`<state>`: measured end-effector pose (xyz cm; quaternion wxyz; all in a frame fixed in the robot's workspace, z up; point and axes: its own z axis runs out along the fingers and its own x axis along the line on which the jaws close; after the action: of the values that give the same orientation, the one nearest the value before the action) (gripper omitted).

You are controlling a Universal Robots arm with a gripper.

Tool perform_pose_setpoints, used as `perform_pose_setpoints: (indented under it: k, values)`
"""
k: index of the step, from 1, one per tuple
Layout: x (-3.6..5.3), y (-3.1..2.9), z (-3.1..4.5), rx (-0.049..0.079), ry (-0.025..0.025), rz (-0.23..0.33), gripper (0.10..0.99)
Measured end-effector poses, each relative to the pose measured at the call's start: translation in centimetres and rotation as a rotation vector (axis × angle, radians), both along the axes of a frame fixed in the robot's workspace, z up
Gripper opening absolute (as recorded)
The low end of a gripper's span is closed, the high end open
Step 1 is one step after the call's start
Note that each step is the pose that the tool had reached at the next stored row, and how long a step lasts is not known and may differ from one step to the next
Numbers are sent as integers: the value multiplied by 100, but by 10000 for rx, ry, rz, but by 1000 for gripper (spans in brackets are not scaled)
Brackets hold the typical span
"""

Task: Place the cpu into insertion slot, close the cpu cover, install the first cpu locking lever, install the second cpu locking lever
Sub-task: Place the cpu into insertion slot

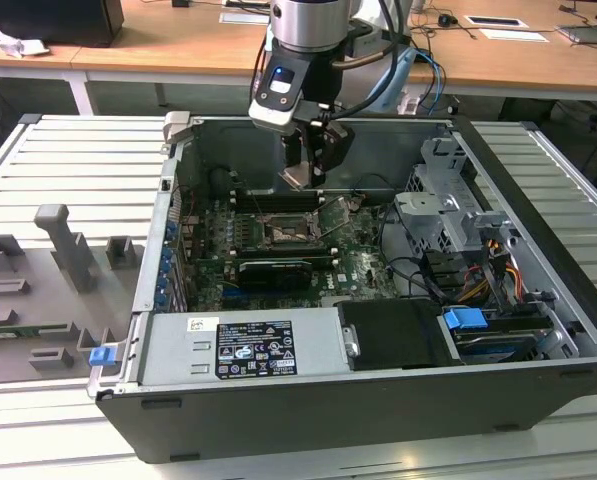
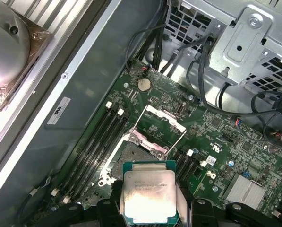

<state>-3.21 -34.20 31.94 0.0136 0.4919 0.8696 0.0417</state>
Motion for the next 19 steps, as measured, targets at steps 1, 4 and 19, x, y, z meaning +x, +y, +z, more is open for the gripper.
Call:
perform_pose_setpoints:
  k: [1,4,19]
  values:
    - [0,0,-1,0,-1,-29,525]
    - [0,0,-2,0,-1,-117,525]
    - [0,0,-12,0,-1,-501,525]
